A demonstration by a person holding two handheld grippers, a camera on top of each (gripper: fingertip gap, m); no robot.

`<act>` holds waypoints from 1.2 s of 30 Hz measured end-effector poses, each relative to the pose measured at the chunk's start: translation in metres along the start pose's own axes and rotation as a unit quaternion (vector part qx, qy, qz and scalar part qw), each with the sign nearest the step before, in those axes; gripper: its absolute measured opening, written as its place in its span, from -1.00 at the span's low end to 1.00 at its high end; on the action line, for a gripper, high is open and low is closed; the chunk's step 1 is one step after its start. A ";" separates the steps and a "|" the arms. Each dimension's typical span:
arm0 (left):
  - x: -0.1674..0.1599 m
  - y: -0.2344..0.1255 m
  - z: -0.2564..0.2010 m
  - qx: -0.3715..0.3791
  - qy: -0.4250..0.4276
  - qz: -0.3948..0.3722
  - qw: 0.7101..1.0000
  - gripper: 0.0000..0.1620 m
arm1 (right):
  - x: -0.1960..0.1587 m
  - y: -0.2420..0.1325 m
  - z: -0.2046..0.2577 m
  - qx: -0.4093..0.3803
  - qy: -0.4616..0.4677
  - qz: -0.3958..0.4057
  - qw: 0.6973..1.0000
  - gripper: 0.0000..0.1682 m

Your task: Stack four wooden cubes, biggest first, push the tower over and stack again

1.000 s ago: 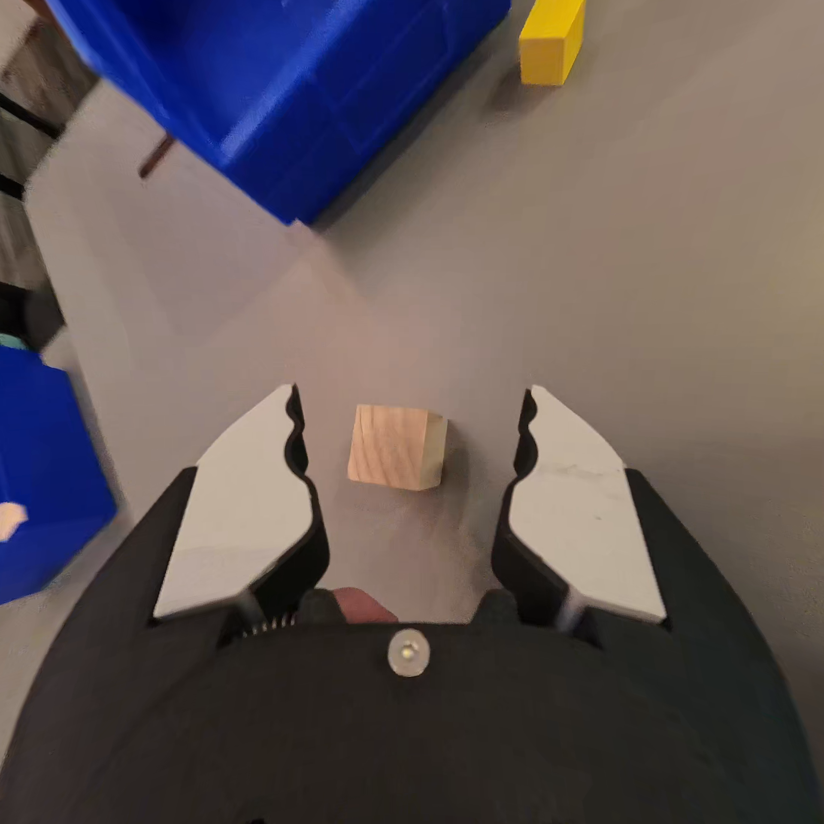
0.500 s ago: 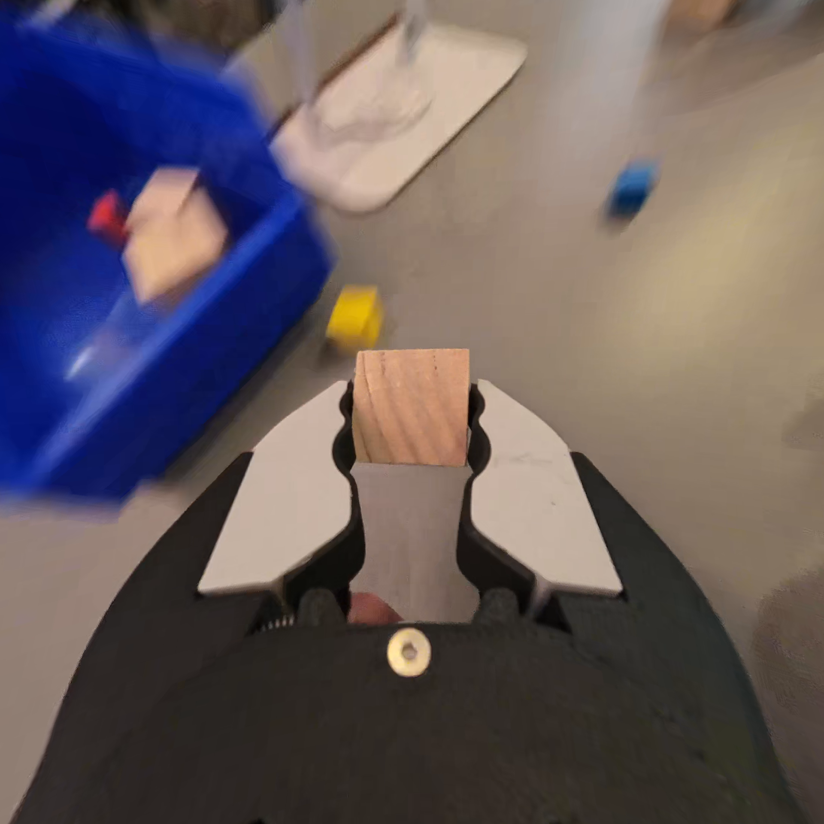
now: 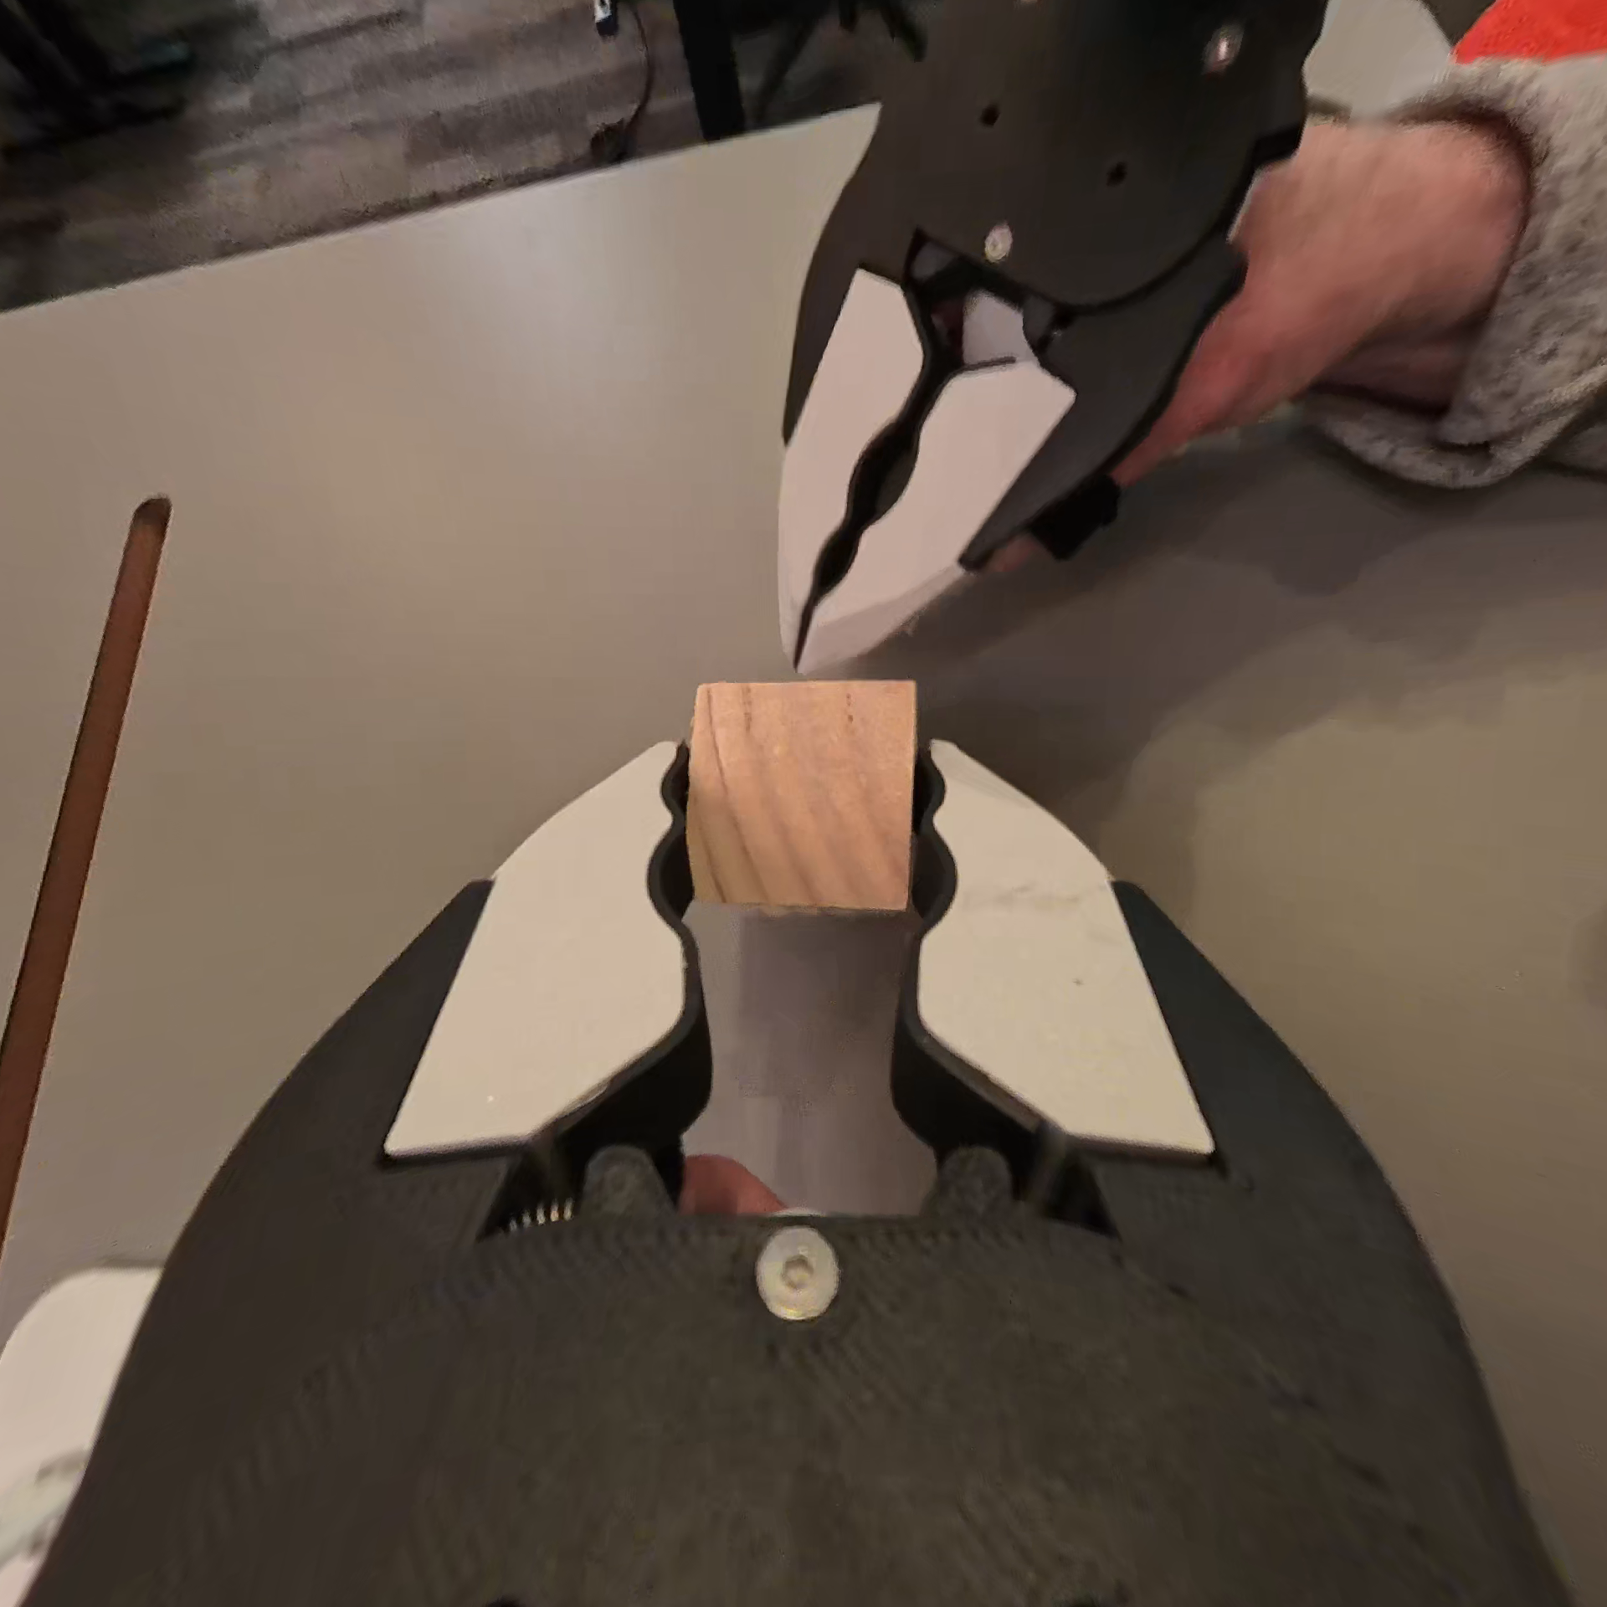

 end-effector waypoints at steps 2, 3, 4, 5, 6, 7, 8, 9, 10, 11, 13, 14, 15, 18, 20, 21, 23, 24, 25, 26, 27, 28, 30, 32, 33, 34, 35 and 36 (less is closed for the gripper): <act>0.005 0.004 0.006 -0.017 -0.016 0.003 1.000 -0.41 | 0.001 0.000 0.002 0.001 -0.005 0.000 1.000 -1.00; 0.005 0.006 0.010 -0.012 -0.014 0.017 1.000 -0.41 | 0.002 -0.001 0.003 0.003 -0.007 -0.001 1.000 -1.00; 0.004 0.011 0.011 -0.020 -0.010 0.025 0.999 -0.41 | 0.003 -0.001 0.004 0.004 -0.008 -0.002 1.000 -1.00; 0.003 0.016 0.011 -0.037 -0.019 0.026 0.999 -0.41 | 0.003 -0.001 0.004 0.005 -0.008 -0.002 1.000 -1.00; -0.001 0.021 0.014 -0.034 -0.033 0.038 0.998 -0.41 | 0.003 -0.001 0.004 0.005 -0.008 -0.002 1.000 -1.00; -0.003 0.025 0.016 -0.022 -0.023 0.040 0.999 -0.36 | 0.003 -0.002 0.004 0.005 -0.008 -0.002 1.000 -1.00; -0.003 0.026 0.015 -0.023 -0.016 0.034 0.999 -0.31 | 0.003 -0.002 0.004 0.005 -0.008 -0.003 1.000 -1.00; -0.002 0.025 0.014 -0.016 -0.018 0.030 0.999 -0.26 | 0.003 -0.003 0.004 0.004 -0.008 -0.004 1.000 -1.00; -0.002 0.023 0.011 -0.014 -0.019 0.025 0.999 -0.21 | 0.003 -0.003 0.003 0.003 -0.007 -0.005 1.000 -1.00; -0.003 0.018 0.007 -0.017 -0.019 0.012 1.000 -0.15 | 0.004 -0.004 0.003 0.003 -0.006 -0.005 1.000 -1.00; -0.009 -0.002 -0.006 -0.004 -0.023 -0.008 1.000 -0.13 | 0.004 -0.005 0.002 0.002 -0.004 -0.008 1.000 -1.00; -0.017 -0.016 -0.014 0.013 -0.027 -0.011 1.000 -0.11 | 0.004 -0.005 0.002 0.002 -0.004 -0.008 1.000 -1.00; -0.027 -0.034 -0.022 0.033 -0.030 -0.014 0.999 -0.09 | 0.005 -0.006 0.003 0.003 -0.004 -0.009 1.000 -1.00; -0.079 -0.099 -0.046 0.110 -0.049 0.009 0.993 -0.09 | 0.006 -0.006 0.004 0.006 -0.007 -0.010 1.000 -1.00; -0.116 -0.146 -0.060 0.163 -0.088 0.005 0.983 -0.11 | 0.006 -0.006 0.006 0.009 -0.010 -0.009 1.000 -1.00; -0.134 -0.170 -0.067 0.191 -0.108 0.002 0.976 -0.14 | 0.006 -0.005 0.007 0.010 -0.011 -0.008 1.000 -1.00; -0.175 -0.213 -0.079 0.259 -0.135 0.038 0.956 -0.16 | 0.005 -0.004 0.009 0.012 -0.013 -0.004 1.000 -1.00; -0.196 -0.231 -0.085 0.287 -0.137 0.064 0.946 -0.17 | 0.004 -0.003 0.009 0.013 -0.013 -0.002 1.000 -1.00; -0.217 -0.245 -0.091 0.299 -0.149 0.083 0.939 -0.17 | 0.004 -0.003 0.009 0.013 -0.012 -0.002 1.000 -1.00; -0.236 -0.258 -0.094 0.312 -0.167 0.098 0.930 -0.16 | 0.004 -0.002 0.009 0.014 -0.010 -0.001 1.000 -1.00; -0.252 -0.268 -0.096 0.325 -0.175 0.102 0.924 -0.16 | 0.003 -0.001 0.008 0.014 -0.009 0.001 1.000 -1.00; -0.265 -0.274 -0.097 0.323 -0.184 0.094 0.924 -0.20 | 0.002 0.000 0.008 0.013 -0.010 0.003 1.000 -1.00; -0.284 -0.279 -0.093 0.309 -0.203 0.073 0.926 -0.22 | 0.000 0.001 0.008 0.012 -0.009 0.008 1.000 -1.00; -0.300 -0.277 -0.086 0.291 -0.215 0.080 0.929 -0.22 | -0.001 0.003 0.008 0.012 -0.010 0.012 1.000 -1.00; -0.308 -0.274 -0.081 0.283 -0.224 0.084 0.929 -0.22 | -0.002 0.004 0.008 0.011 -0.010 0.014 1.000 -1.00; -0.316 -0.272 -0.077 0.277 -0.232 0.093 0.928 -0.22 | -0.002 0.004 0.008 0.010 -0.011 0.015 1.000 -1.00; -0.321 -0.269 -0.074 0.265 -0.233 0.093 0.931 -0.25 | -0.002 0.004 0.008 0.010 -0.010 0.015 1.000 -1.00; -0.321 -0.269 -0.071 0.260 -0.237 0.065 0.934 -0.43 | -0.002 0.004 0.007 0.009 -0.009 0.015 1.000 -1.00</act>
Point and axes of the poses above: each gripper's, where its closed fingertips meet, y out along the fingers, x out of its top, z = x × y across the jaws, the point moved 6 cm from there along -y, back along the fingers, and after that the axes turned 11 degrees about -x, right-handed, at the moved point
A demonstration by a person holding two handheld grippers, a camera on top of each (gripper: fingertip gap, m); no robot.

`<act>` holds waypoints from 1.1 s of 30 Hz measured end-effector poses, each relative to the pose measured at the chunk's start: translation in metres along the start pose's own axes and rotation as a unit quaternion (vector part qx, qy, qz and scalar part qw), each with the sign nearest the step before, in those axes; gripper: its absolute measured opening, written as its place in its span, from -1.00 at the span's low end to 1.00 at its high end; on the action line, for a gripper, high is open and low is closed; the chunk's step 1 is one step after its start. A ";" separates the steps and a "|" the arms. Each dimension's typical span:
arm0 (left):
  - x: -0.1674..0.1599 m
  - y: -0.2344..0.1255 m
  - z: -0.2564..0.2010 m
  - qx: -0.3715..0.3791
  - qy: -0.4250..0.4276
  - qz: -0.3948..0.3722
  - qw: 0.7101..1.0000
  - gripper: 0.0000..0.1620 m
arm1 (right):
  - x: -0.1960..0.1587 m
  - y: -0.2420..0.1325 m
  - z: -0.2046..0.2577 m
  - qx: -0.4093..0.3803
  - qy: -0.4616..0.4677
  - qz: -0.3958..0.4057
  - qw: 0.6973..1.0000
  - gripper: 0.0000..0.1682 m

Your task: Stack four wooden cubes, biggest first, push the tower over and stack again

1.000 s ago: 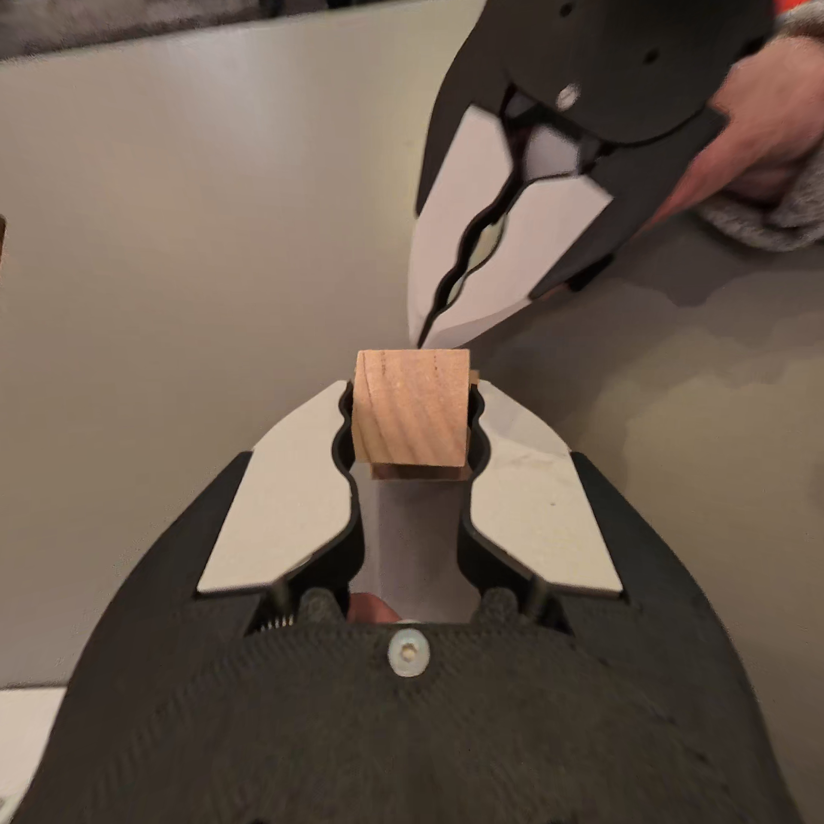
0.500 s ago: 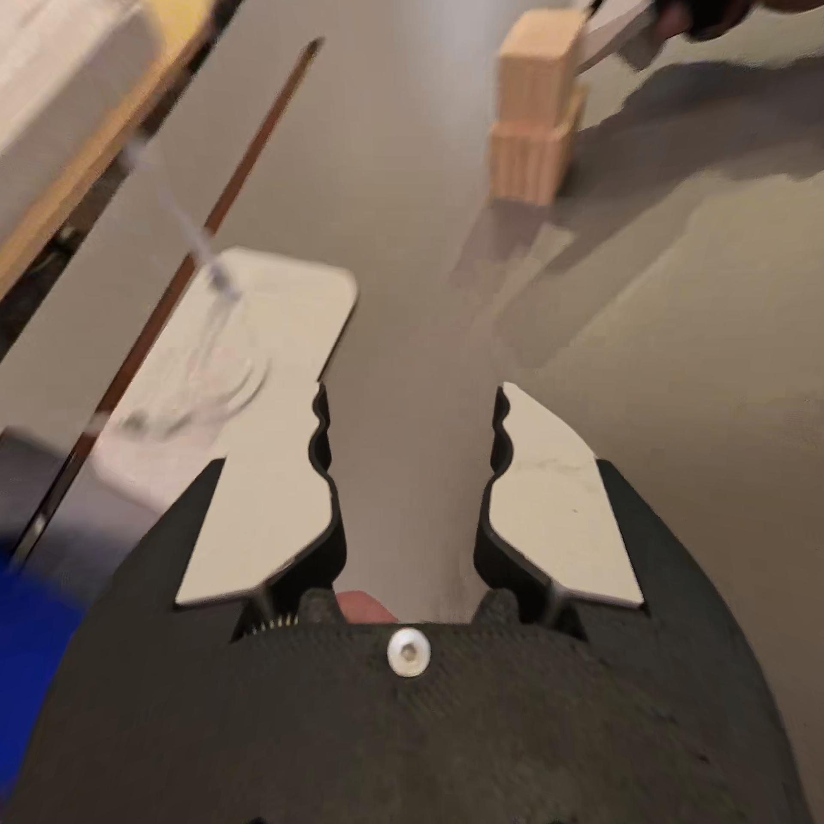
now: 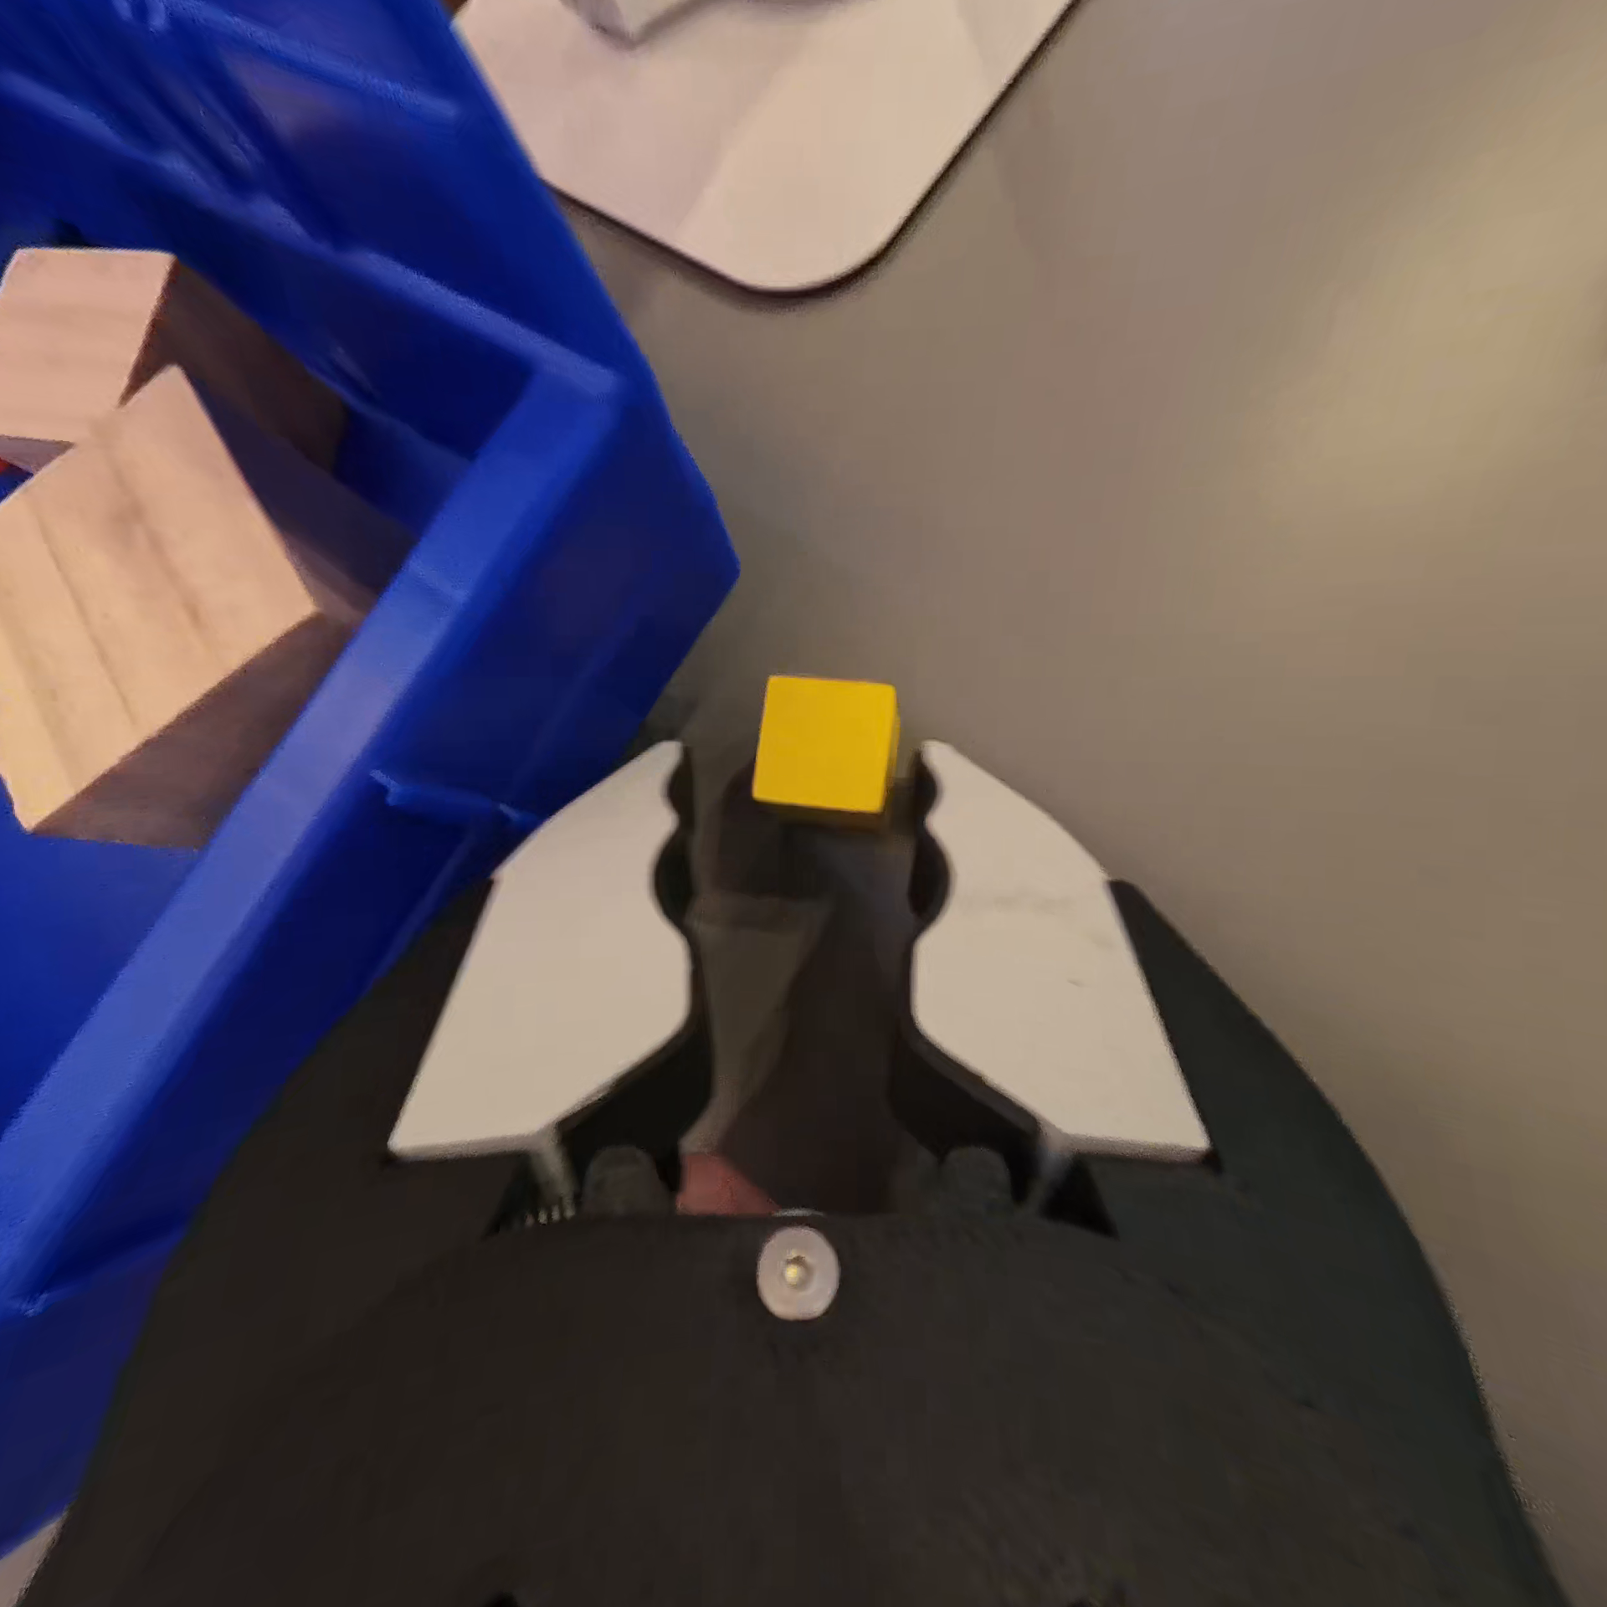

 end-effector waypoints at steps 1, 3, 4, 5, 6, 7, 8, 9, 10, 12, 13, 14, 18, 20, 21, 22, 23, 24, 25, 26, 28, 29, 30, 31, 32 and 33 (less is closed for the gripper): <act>0.001 0.001 0.002 -0.007 -0.006 -0.008 1.000 -0.65 | 0.000 0.000 0.000 -0.001 0.001 0.000 1.000 -1.00; 0.005 0.002 -0.002 -0.016 0.001 -0.020 1.000 -0.65 | 0.000 0.000 -0.001 -0.001 0.002 0.001 1.000 -1.00; 0.010 0.001 -0.007 -0.025 0.004 -0.029 0.999 -0.65 | -0.001 0.000 -0.001 -0.001 0.002 0.001 1.000 -1.00; 0.018 0.001 -0.014 -0.030 0.010 -0.034 0.999 -0.66 | -0.001 0.000 -0.001 0.000 0.002 0.001 1.000 -1.00; 0.030 0.000 -0.024 -0.036 0.023 -0.042 0.998 -0.66 | -0.001 0.000 -0.001 0.002 0.003 0.002 1.000 -1.00; 0.049 -0.001 -0.036 -0.047 0.037 -0.060 0.996 -0.66 | -0.001 0.001 -0.001 0.003 0.002 0.003 1.000 -1.00; 0.073 -0.001 -0.051 -0.062 0.049 -0.084 0.993 -0.66 | -0.001 0.001 0.000 0.005 0.002 0.004 1.000 -1.00; 0.100 0.001 -0.066 -0.075 0.067 -0.109 0.989 -0.66 | -0.001 0.002 0.000 0.006 0.001 0.005 1.000 -1.00; 0.128 0.006 -0.081 -0.086 0.086 -0.127 0.984 -0.66 | -0.001 0.002 0.000 0.007 0.001 0.005 1.000 -1.00; 0.183 0.026 -0.112 -0.121 0.123 -0.142 0.975 -0.66 | -0.002 0.002 0.000 0.006 0.001 0.006 1.000 -1.00; 0.208 0.039 -0.129 -0.139 0.150 -0.149 0.968 -0.66 | -0.002 0.001 -0.001 0.005 0.002 0.005 1.000 -1.00; 0.231 0.054 -0.145 -0.163 0.176 -0.146 0.960 -0.66 | -0.002 0.000 -0.002 0.004 0.005 0.004 1.000 -1.00; 0.298 0.116 -0.191 -0.223 0.232 -0.121 0.939 -0.66 | -0.003 -0.002 -0.007 0.000 0.013 0.001 1.000 -1.00; 0.316 0.142 -0.201 -0.243 0.235 -0.102 0.936 -0.66 | -0.003 -0.002 -0.007 0.001 0.012 0.001 1.000 -1.00; 0.322 0.151 -0.206 -0.257 0.233 -0.094 0.933 -0.66 | -0.003 -0.002 -0.006 0.002 0.011 0.001 1.000 -1.00; 0.327 0.157 -0.209 -0.257 0.234 -0.091 0.933 -0.66 | -0.002 -0.002 -0.006 0.003 0.009 0.001 1.000 -1.00; 0.331 0.162 -0.211 -0.252 0.241 -0.081 0.934 -0.66 | -0.002 -0.002 -0.005 0.004 0.007 0.001 1.000 -1.00; 0.334 0.165 -0.213 -0.251 0.247 -0.074 0.933 -0.66 | -0.001 -0.002 -0.005 0.005 0.005 0.001 1.000 -1.00; 0.338 0.166 -0.215 -0.257 0.247 -0.076 0.931 -0.66 | -0.001 -0.003 -0.004 0.006 0.003 0.000 1.000 -1.00; 0.340 0.167 -0.217 -0.265 0.246 -0.075 0.929 -0.66 | -0.001 -0.003 -0.004 0.006 0.003 0.000 1.000 -1.00; 0.341 0.173 -0.215 -0.250 0.248 -0.051 0.934 -0.66 | -0.002 -0.004 -0.005 0.008 0.003 0.000 1.000 -1.00; 0.339 0.176 -0.216 -0.253 0.256 -0.043 0.932 -0.66 | -0.002 -0.004 -0.006 0.008 0.003 0.000 1.000 -1.00; 0.337 0.178 -0.216 -0.262 0.251 -0.035 0.931 -0.66 | -0.002 -0.005 -0.006 0.008 0.003 0.000 1.000 -1.00; 0.335 0.180 -0.217 -0.271 0.240 -0.033 0.932 -0.65 | -0.002 -0.005 -0.007 0.007 0.003 -0.001 1.000 -1.00; 0.333 0.180 -0.219 -0.289 0.231 -0.032 0.929 -0.56 | -0.002 -0.006 -0.008 0.006 0.004 -0.001 1.000 -1.00; 0.332 0.179 -0.218 -0.283 0.225 -0.036 0.932 -0.36 | -0.002 -0.006 -0.008 0.006 0.005 -0.002 1.000 -1.00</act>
Point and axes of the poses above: each gripper's, where its closed fingertips meet, y out along the fingers, x out of its top, z = x × y across the jaws, the point moved 6 cm from there along -y, back along the fingers, and after that the axes turned 11 degrees about -x, right-handed, at the moved point
